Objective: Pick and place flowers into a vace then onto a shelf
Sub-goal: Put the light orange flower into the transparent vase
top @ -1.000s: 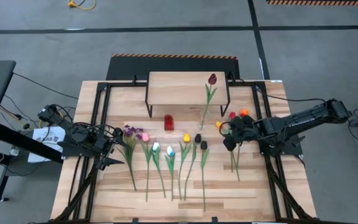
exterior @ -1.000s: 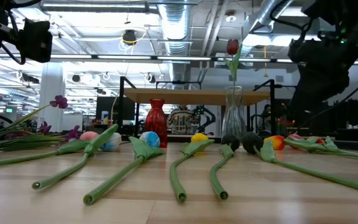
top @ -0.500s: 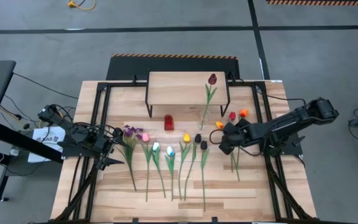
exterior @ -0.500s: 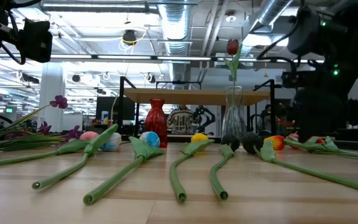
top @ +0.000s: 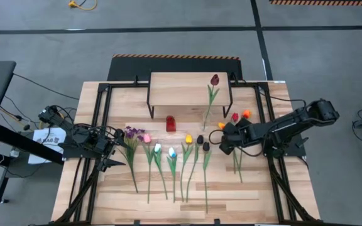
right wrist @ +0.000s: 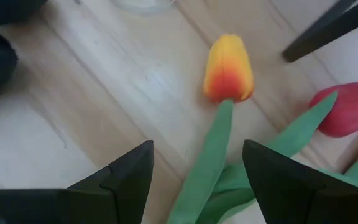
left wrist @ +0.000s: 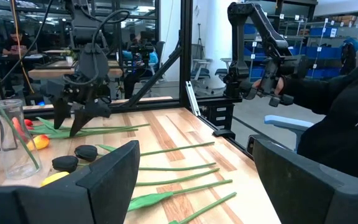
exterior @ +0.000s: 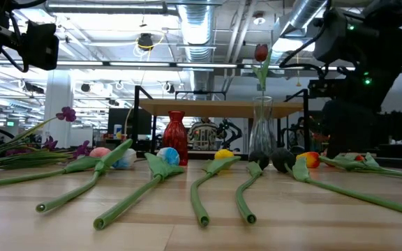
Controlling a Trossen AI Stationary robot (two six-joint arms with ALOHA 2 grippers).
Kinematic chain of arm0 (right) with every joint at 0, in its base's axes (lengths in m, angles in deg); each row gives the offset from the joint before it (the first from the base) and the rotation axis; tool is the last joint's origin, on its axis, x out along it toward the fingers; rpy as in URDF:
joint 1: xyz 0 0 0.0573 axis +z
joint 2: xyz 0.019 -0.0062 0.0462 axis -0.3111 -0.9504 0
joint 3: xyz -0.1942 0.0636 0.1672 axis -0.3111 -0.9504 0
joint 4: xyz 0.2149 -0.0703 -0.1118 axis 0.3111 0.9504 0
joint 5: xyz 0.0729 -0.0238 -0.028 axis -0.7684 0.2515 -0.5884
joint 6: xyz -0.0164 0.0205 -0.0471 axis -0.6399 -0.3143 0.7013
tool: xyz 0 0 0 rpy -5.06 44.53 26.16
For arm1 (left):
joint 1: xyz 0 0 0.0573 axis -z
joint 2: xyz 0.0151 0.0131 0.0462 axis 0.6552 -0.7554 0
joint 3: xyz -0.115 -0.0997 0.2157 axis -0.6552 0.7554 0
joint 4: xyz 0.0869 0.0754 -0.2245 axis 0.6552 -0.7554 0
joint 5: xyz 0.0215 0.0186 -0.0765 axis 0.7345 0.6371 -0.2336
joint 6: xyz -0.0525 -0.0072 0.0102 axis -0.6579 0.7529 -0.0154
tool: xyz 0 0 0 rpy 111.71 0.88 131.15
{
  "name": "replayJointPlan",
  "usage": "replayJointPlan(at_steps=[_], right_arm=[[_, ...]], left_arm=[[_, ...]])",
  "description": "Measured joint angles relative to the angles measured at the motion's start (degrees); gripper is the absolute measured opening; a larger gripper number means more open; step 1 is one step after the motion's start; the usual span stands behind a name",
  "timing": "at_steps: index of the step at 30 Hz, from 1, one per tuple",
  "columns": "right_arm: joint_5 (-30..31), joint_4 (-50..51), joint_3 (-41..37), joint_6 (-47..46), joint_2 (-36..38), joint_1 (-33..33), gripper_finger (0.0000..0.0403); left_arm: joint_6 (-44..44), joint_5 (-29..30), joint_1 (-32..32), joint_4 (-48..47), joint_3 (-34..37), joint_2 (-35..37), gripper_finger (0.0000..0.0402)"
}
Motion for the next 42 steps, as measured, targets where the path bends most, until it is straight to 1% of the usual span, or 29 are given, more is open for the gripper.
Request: replayJointPlan(at_steps=[13,18,23,32,42], right_arm=[[-0.3,0.0,0.2,5.8,0.0,-7.2,0.0237],[-1.5,0.0,0.2,6.2,0.0,-9.0,0.0237],[-4.7,-0.3,0.2,6.3,0.0,-10.0,0.0237],[-4.9,-3.5,0.2,7.7,0.0,-10.1,0.0236],[-4.9,-3.4,0.2,7.8,0.0,-11.6,0.0206]], left_arm=[[0.0,0.0,0.0,0.0,0.0,0.0,0.0302],[0.0,0.0,0.0,0.0,0.0,0.0,0.0302],[0.0,0.0,0.0,0.0,0.0,0.0,0.0302],[0.0,0.0,0.0,0.0,0.0,0.0,0.0302],[0.0,0.0,0.0,0.0,0.0,0.0,0.0302]])
